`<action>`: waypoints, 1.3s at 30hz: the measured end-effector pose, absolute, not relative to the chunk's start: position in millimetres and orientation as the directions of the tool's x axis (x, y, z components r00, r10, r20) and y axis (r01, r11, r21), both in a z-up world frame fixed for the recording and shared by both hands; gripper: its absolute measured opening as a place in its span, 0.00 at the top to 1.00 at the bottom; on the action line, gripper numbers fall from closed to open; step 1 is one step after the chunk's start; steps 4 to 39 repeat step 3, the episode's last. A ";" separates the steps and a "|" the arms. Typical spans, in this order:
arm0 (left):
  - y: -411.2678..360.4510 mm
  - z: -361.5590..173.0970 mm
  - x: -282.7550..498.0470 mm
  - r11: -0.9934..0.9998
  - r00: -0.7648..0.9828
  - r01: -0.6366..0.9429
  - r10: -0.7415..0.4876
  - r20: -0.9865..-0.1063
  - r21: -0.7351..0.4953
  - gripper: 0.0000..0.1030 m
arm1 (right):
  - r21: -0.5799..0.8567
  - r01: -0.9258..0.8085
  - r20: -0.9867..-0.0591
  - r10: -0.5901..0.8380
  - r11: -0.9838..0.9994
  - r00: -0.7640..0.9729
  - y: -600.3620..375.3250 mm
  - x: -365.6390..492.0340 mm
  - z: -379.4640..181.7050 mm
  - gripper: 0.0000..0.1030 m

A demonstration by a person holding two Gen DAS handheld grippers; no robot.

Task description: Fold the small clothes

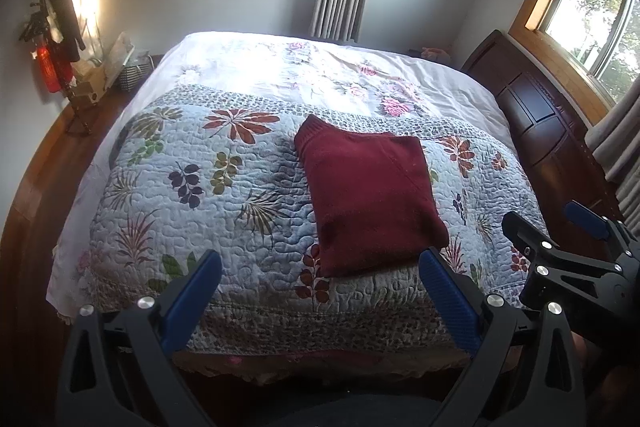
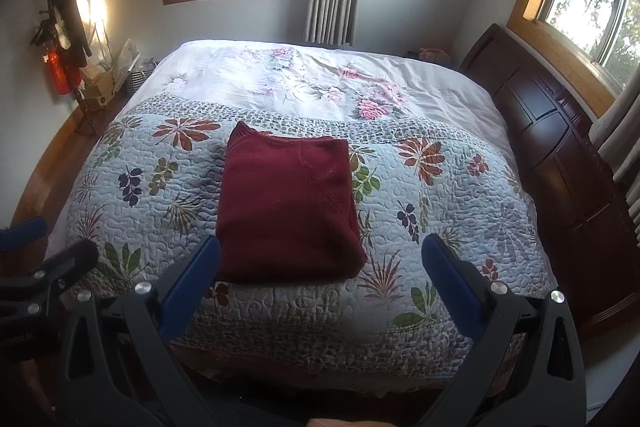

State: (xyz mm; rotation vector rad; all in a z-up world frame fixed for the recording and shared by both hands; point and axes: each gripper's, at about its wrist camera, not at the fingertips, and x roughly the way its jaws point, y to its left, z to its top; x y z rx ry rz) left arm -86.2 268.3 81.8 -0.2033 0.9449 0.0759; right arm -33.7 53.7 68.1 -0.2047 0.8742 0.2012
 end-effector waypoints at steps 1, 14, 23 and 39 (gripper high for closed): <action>270.7 81.5 -85.5 0.979 0.584 -0.150 -0.028 -0.811 -0.142 0.04 | -0.097 -0.253 -0.776 0.086 0.963 0.624 55.3 -34.0 67.6 0.03; 274.9 81.1 -84.3 0.979 0.584 -0.142 -0.035 -0.811 -0.144 0.04 | -0.103 -0.247 -0.778 0.077 0.963 0.623 59.9 -34.7 67.0 0.03; 274.9 81.1 -84.3 0.979 0.584 -0.142 -0.035 -0.811 -0.144 0.04 | -0.103 -0.247 -0.778 0.077 0.963 0.623 59.9 -34.7 67.0 0.03; 274.9 81.1 -84.3 0.979 0.584 -0.142 -0.035 -0.811 -0.144 0.04 | -0.103 -0.247 -0.778 0.077 0.963 0.623 59.9 -34.7 67.0 0.03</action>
